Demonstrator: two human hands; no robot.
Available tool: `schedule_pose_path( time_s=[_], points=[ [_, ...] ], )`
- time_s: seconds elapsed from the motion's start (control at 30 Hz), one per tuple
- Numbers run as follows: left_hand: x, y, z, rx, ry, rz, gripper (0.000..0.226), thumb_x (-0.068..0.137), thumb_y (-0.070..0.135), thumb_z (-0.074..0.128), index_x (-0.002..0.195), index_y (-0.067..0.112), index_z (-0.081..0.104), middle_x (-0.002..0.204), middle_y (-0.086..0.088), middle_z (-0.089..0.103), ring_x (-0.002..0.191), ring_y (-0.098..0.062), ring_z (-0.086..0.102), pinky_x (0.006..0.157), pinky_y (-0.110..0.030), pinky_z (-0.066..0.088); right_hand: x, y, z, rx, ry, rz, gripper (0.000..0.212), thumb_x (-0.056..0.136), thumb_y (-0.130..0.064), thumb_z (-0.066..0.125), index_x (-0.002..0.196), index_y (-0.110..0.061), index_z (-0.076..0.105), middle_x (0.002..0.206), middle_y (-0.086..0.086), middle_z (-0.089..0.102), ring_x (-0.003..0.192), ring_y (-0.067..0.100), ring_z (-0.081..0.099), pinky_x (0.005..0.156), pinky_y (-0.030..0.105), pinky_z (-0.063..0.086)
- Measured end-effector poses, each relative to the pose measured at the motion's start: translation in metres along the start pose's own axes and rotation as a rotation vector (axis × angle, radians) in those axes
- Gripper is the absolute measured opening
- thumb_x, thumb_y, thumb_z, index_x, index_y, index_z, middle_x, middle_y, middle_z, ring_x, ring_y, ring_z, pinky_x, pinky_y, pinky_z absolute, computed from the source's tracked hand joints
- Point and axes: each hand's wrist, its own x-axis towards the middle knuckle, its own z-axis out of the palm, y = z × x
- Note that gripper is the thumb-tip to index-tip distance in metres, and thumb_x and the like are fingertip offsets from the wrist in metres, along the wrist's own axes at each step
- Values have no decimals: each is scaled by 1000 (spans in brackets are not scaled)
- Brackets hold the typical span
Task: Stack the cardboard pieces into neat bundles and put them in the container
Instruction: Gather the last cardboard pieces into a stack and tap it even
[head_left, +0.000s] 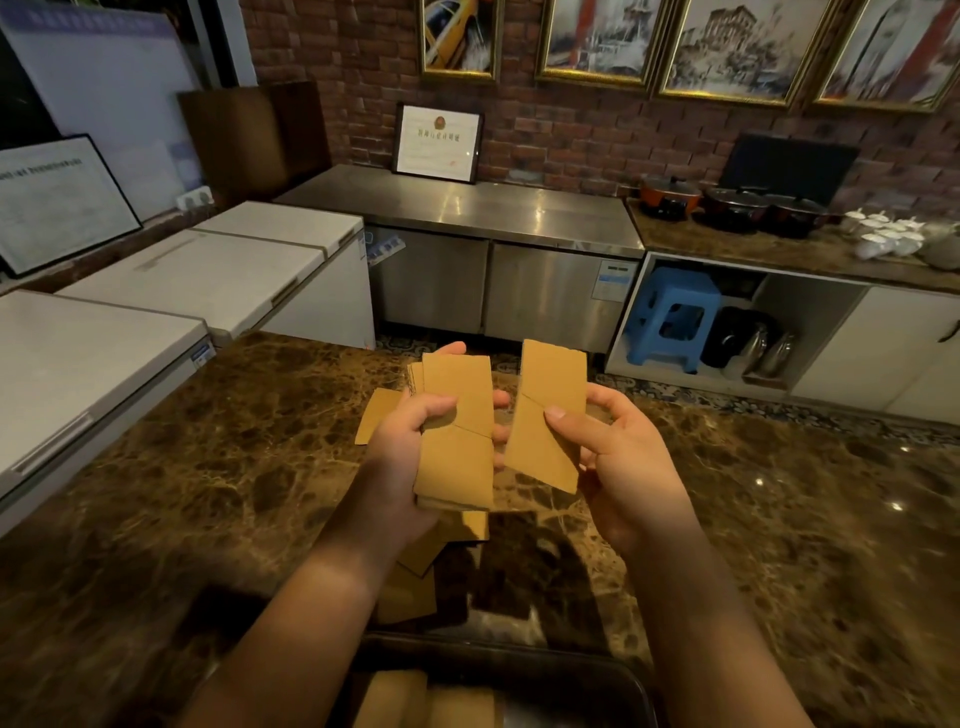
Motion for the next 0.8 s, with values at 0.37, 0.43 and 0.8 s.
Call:
schedule_pose_path(
  time_s=[0.37, 0.43, 0.8],
  points=[
    [-5, -15, -15, 184, 147, 23, 49, 85, 24, 70, 128, 44, 61, 117, -8, 74, 96, -30, 75, 66, -38, 61, -2, 39, 41, -538, -159, -159, 39, 86, -31, 75, 121, -35, 60, 102, -4, 67, 89, 11, 70, 71, 30, 62],
    [-14, -19, -25, 157, 182, -4, 44, 89, 19, 59, 127, 39, 62, 122, -14, 71, 97, -25, 75, 64, -34, 61, -2, 55, 47, -806, -209, -219, 43, 85, -54, 63, 126, -46, 52, 107, -10, 55, 93, 13, 62, 79, 38, 59],
    [-36, -14, -103, -123, 431, 96, 56, 93, 0, 41, 135, 34, 52, 100, -13, 71, 67, -24, 68, 60, -38, 59, 86, 75, 25, -1230, -93, 156, 37, 94, -49, 59, 108, -16, 67, 91, -2, 68, 79, 14, 65, 64, 26, 51]
  ],
)
